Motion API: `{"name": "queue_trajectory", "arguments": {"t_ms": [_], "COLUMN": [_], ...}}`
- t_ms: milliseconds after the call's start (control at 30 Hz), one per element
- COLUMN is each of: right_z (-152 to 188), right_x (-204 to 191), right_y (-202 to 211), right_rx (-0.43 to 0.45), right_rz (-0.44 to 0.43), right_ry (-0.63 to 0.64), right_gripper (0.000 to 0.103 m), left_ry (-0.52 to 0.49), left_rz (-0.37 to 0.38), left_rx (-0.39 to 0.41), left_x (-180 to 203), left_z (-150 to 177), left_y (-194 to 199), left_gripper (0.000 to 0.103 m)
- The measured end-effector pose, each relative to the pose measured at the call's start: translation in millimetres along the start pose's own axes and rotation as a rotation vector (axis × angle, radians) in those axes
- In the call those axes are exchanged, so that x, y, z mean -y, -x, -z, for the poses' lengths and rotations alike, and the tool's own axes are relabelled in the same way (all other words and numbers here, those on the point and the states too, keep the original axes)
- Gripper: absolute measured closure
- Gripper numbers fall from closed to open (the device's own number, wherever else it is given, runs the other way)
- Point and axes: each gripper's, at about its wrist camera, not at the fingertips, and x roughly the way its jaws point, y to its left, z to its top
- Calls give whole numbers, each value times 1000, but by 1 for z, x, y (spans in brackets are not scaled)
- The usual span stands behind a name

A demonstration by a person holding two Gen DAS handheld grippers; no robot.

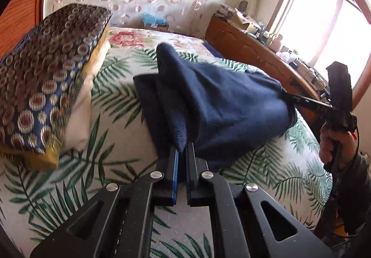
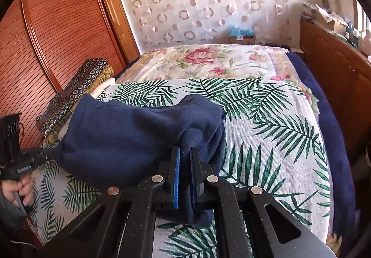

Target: Fold small clothes

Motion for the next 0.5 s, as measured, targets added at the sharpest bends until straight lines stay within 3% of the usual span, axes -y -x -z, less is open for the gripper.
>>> {"name": "queue_trajectory", "arguments": {"t_ms": [200,233,267,367,433,500], "right_z": [-3,-4,-6,-8,-10,-11], "right_x": [-2,-1,-1,-6,-4,0], "right_y": [-9,-8,-5,-8,-13,-21], "right_rx": [-22,-17,-18,-8,-16,-31], "right_rz": [4,-1,-5,16,31,53], "right_ry": [32,30,33,50,39,33], "right_gripper": [96,95,92,77,54,44], "left_ry": [2,-4,-7,-4,-3,-10], "left_rz": [-13,-19,-22,12,21,-2], "left_rx": [-4,5,14,50,54,51], "left_x": [3,6,5,1,1,3], "left_z": [-7,-9,-12,-24,-33,-46], "left_y": [3,6,8,10,5,-4], "left_gripper": [93,87,70,35,25,25]}}
